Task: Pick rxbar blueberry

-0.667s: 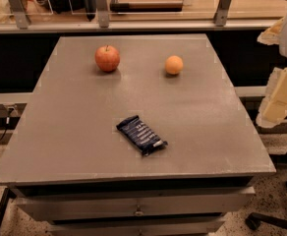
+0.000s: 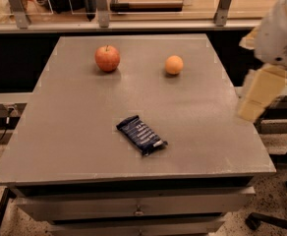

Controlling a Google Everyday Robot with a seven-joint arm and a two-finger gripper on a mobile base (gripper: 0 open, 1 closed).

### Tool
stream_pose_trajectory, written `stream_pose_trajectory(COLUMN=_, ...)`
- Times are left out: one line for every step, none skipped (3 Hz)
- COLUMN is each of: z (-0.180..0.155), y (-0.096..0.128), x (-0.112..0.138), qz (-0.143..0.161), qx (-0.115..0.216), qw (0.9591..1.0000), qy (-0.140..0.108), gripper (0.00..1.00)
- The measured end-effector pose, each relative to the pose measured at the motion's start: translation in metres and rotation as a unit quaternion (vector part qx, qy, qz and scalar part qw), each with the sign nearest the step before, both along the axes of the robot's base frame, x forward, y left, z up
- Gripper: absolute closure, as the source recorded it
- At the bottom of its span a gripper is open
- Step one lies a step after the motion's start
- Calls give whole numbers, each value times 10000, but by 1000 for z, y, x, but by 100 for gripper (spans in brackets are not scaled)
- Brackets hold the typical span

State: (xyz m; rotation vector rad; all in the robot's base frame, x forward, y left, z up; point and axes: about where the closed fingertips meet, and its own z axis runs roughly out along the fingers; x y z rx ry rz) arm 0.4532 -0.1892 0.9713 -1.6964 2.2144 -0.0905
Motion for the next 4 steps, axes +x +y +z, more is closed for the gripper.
stream_pose_trajectory(z=-38, y=52, x=29, qz=-130, qx=155, qw=9996, qy=203, gripper=0)
stream_pose_trajectory(z=-80, y=102, x=64, qz=-709, qx=352, qw=9957, qy=478, gripper=0)
stream_pose_trajectory(z=-94, y=128, x=75, qz=-1180, qx=319, qw=9907, qy=605, gripper=0)
stream_pose_trajectory(z=-93, y=129, x=75, qz=-1401, qx=386, qw=9874, qy=631, gripper=0)
